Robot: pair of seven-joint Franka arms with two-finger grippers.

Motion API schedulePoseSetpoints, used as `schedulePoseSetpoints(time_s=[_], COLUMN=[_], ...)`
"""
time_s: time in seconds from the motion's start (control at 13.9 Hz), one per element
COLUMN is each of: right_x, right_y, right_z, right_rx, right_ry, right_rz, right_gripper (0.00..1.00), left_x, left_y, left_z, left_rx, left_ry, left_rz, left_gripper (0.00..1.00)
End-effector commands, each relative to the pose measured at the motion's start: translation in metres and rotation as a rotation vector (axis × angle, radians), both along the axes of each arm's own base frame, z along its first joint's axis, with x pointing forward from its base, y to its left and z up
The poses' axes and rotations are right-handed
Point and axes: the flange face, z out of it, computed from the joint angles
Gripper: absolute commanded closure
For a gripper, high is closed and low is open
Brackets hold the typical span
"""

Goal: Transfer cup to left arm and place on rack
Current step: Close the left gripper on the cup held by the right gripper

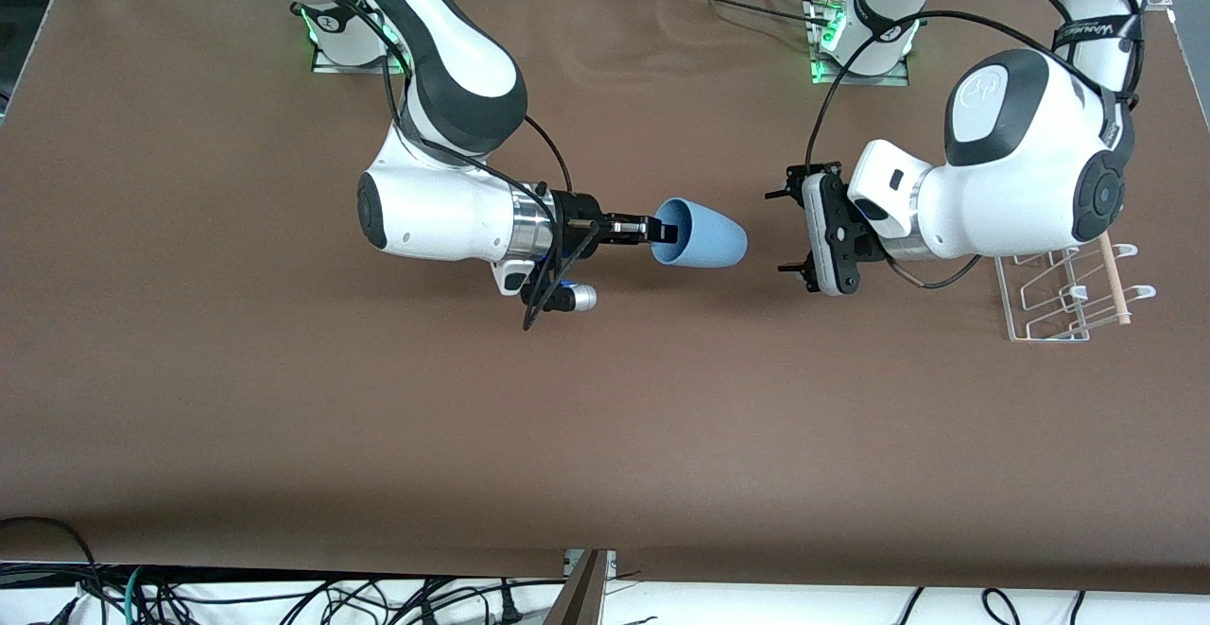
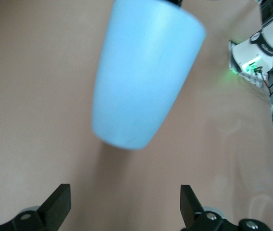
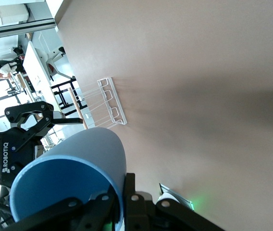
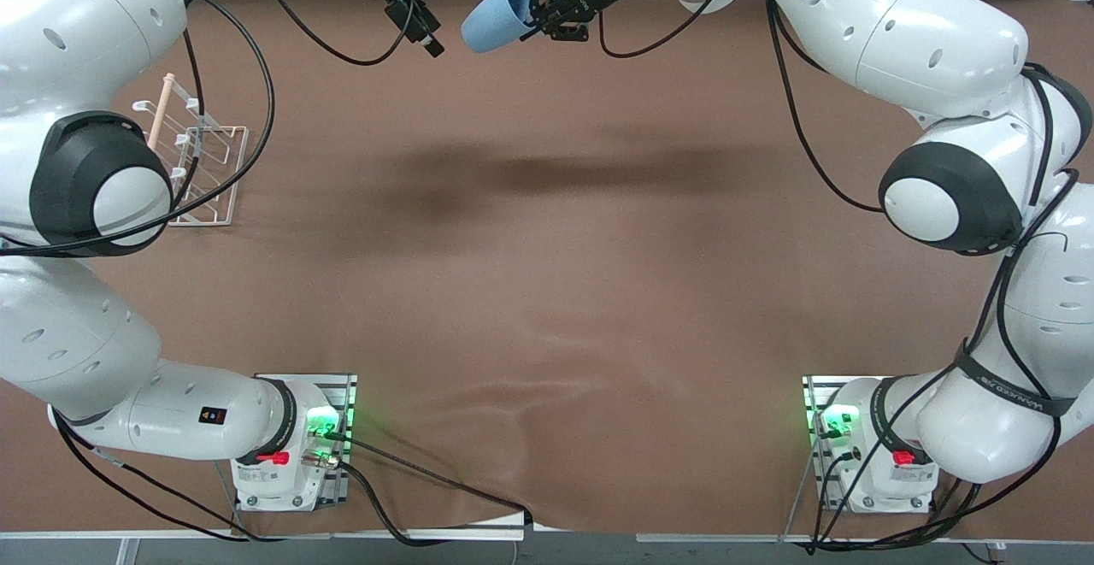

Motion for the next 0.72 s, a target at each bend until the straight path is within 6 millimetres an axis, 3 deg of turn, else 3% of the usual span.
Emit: schedulePoseSetpoints(time_s=[0.0, 0.36, 0.65], right_x=[0.005, 0.006, 0.006], right_y=[0.003, 0.001, 0.001], right_z=[0.004, 0.004, 0.004], right_rx=[0.030, 0.031, 0.031], right_ry=[0.015, 0.014, 0.013], right_rz=[-0.009, -0.012, -0.009], right_gripper=[1.00, 1.00, 1.00], left_x=[0.005, 0.015, 0.000], left_y=[-0.011, -0.031, -0.058], left_z=[0.018, 0.019, 0.000], left_rx=[-0.054, -0.099, -0.137], left_ry=[-0.078, -0.189, -0.139], left_rz=[-0.022, 0.036, 0.023], left_gripper=[0.00, 0.00, 0.00])
